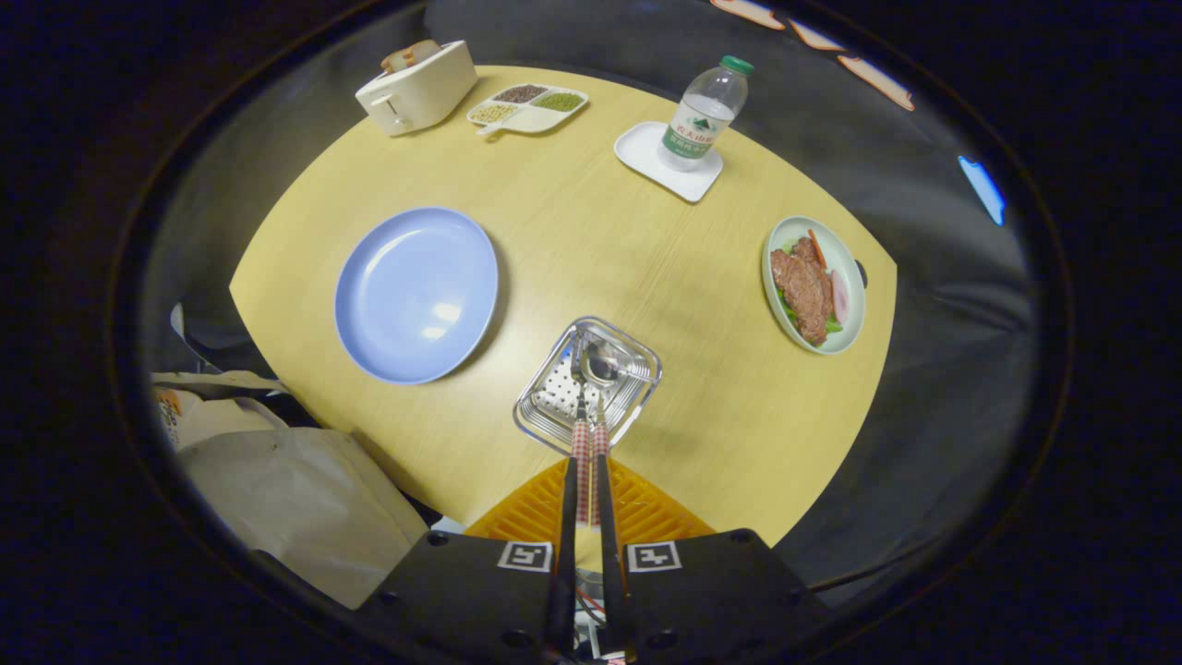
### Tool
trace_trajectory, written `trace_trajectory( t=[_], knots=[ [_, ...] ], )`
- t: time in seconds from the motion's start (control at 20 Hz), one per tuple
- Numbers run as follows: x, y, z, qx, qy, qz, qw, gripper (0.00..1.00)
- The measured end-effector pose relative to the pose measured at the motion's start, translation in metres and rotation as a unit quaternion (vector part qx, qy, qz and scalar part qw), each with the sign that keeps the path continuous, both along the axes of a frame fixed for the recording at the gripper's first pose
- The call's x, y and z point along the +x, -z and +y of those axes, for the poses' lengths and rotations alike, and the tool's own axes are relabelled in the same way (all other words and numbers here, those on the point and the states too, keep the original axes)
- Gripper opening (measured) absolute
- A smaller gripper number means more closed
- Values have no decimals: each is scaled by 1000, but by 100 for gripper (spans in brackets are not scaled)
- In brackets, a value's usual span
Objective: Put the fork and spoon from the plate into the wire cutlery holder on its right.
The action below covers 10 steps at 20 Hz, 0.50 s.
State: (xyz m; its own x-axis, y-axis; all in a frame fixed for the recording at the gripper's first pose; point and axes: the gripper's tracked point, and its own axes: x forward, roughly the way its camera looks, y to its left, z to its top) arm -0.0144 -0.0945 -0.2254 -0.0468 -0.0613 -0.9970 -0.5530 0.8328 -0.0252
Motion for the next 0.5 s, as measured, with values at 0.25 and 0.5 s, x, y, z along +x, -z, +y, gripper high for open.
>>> trace_trajectory(
  t=[0.25,0.5],
  knots=[
    [6,-6,13,39,29,-40,998,51],
    [34,-19,36,92,99,-145,980,86]
  ],
)
